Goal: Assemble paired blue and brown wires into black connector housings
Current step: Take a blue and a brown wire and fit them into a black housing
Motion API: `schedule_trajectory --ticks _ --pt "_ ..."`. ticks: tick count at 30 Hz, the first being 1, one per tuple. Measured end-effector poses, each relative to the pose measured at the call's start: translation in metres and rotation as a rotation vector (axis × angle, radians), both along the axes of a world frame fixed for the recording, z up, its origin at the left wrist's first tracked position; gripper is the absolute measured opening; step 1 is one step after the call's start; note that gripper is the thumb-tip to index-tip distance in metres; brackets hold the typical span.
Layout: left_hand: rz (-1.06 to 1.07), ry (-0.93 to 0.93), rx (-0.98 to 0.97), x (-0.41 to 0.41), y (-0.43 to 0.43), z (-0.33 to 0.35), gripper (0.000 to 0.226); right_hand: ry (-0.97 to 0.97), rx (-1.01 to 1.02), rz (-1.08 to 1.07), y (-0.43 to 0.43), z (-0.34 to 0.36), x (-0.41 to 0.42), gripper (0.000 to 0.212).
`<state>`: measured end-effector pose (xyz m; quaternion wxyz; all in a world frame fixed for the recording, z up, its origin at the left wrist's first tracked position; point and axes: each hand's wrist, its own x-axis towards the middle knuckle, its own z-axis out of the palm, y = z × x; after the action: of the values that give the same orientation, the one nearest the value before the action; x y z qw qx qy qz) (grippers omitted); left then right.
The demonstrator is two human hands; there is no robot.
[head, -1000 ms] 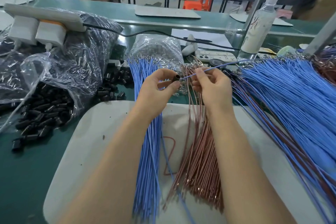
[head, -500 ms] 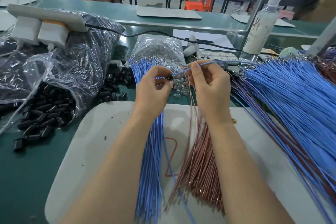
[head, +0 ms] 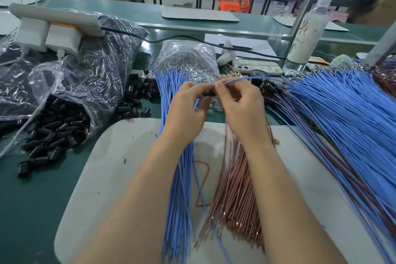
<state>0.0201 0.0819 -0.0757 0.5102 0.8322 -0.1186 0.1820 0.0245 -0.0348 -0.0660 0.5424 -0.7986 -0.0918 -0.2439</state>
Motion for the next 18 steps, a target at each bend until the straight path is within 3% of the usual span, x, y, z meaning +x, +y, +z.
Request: schedule_trajectory --ticks 2,6,11,13,15,18 --pt "0.006 -0.026 0.031 -0.001 0.000 0.001 0.028 0.031 0.015 -0.002 0.000 0.000 0.000 0.012" --pt "0.049 -0.050 0.065 -0.001 -0.003 0.000 0.020 0.141 0.380 0.090 -0.001 0.003 0.002 0.018" --pt "-0.004 -0.110 0.067 0.000 -0.005 -0.001 0.014 0.304 0.288 0.222 0.008 -0.002 0.002 0.023" --pt "-0.030 0.007 -0.183 0.001 -0.006 0.000 0.010 0.315 0.214 0.221 0.014 -0.003 0.001 0.030" --pt "-0.096 0.194 -0.573 0.001 -0.003 0.004 0.013 0.272 0.189 0.280 0.018 0.004 -0.005 0.038" --pt "-0.354 0.457 -1.059 0.002 0.007 0.008 0.019 0.200 0.113 0.506 0.012 0.012 -0.014 0.041"
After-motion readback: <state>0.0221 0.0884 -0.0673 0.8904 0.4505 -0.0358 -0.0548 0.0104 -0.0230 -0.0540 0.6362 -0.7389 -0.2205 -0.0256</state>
